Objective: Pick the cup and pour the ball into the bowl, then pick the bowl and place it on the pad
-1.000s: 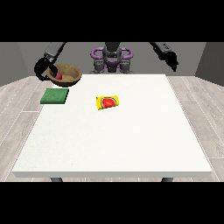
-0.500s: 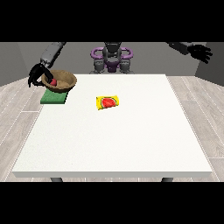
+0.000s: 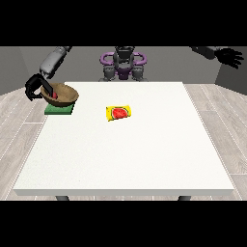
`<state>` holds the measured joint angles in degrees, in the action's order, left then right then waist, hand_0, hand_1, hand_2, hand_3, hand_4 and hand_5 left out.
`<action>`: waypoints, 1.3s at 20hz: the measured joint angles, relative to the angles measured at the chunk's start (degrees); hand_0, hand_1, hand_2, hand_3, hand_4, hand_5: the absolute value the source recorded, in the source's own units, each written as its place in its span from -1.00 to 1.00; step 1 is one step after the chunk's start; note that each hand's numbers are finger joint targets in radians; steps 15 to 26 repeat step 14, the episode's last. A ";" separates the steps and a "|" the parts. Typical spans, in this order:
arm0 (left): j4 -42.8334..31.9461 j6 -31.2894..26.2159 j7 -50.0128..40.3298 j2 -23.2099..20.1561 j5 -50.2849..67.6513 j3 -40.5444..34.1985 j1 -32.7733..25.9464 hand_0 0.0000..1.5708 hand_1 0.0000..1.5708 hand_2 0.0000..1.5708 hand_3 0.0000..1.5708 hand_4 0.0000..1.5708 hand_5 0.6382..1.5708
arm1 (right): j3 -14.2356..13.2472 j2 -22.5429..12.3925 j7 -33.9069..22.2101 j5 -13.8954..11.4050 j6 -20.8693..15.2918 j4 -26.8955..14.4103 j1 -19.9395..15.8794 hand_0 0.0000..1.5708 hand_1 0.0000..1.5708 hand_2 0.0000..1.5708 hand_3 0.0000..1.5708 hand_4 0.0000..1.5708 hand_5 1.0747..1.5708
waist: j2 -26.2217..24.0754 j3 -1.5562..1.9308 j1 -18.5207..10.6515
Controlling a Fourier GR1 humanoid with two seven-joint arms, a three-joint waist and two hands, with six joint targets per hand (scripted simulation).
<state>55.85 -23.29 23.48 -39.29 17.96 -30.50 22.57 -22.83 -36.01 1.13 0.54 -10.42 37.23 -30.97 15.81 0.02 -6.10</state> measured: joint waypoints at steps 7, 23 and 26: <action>1.74 0.70 -0.91 0.97 0.08 1.03 -0.56 -1.00 -1.00 -1.00 -1.00 0.37 0.99 | -0.48 -1.42 -0.18 0.78 2.76 -4.41 -2.90 -1.00 -1.00 -1.00 -0.85 -1.00 0.19 | -0.91 0.01 -0.47; 9.62 5.81 -10.00 10.35 -2.78 9.91 -1.96 -1.00 -1.00 -1.00 -1.00 0.15 0.97 | 2.48 -1.69 -6.13 -0.84 5.71 -5.65 -5.35 -1.00 -1.00 -1.00 -1.00 -0.39 0.45 | -12.68 0.05 -0.41; 9.62 5.81 -10.00 10.35 -2.78 9.91 -1.96 -1.00 -1.00 -1.00 -1.00 0.15 0.97 | 2.48 -1.69 -6.13 -0.84 5.71 -5.65 -5.35 -1.00 -1.00 -1.00 -1.00 -0.39 0.45 | -12.68 0.05 -0.41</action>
